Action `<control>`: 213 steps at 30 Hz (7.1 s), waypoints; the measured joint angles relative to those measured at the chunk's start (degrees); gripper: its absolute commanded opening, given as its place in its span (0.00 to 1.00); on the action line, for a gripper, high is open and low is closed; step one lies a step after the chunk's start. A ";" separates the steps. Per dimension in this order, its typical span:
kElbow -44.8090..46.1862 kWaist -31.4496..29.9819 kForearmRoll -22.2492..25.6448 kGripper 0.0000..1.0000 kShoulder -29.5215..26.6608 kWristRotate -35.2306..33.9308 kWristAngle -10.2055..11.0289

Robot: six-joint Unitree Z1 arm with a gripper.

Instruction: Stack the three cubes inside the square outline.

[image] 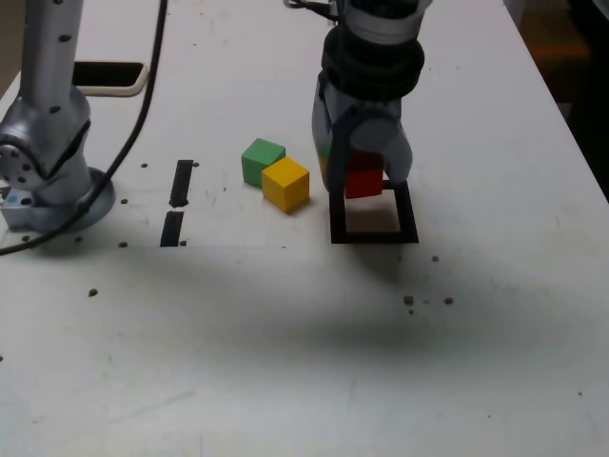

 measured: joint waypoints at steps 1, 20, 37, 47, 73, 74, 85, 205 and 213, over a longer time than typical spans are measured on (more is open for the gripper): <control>0.05 0.19 -0.06 0.26 0.71 0.79 -0.29; 1.68 1.61 -4.76 0.27 4.35 3.18 -1.38; 0.96 1.61 -4.50 0.94 4.96 3.78 -0.15; -1.81 0.73 4.75 1.00 -0.44 0.07 2.61; 22.99 1.58 -4.74 1.00 -15.14 -23.62 -5.16; 23.00 1.69 -4.41 1.00 -15.13 -23.60 -4.84; 23.06 1.80 -6.87 0.99 -11.78 -23.71 -5.79; -0.24 4.12 -4.21 0.84 1.65 9.28 -7.49; -0.26 4.12 -1.68 0.98 -0.40 8.92 -7.32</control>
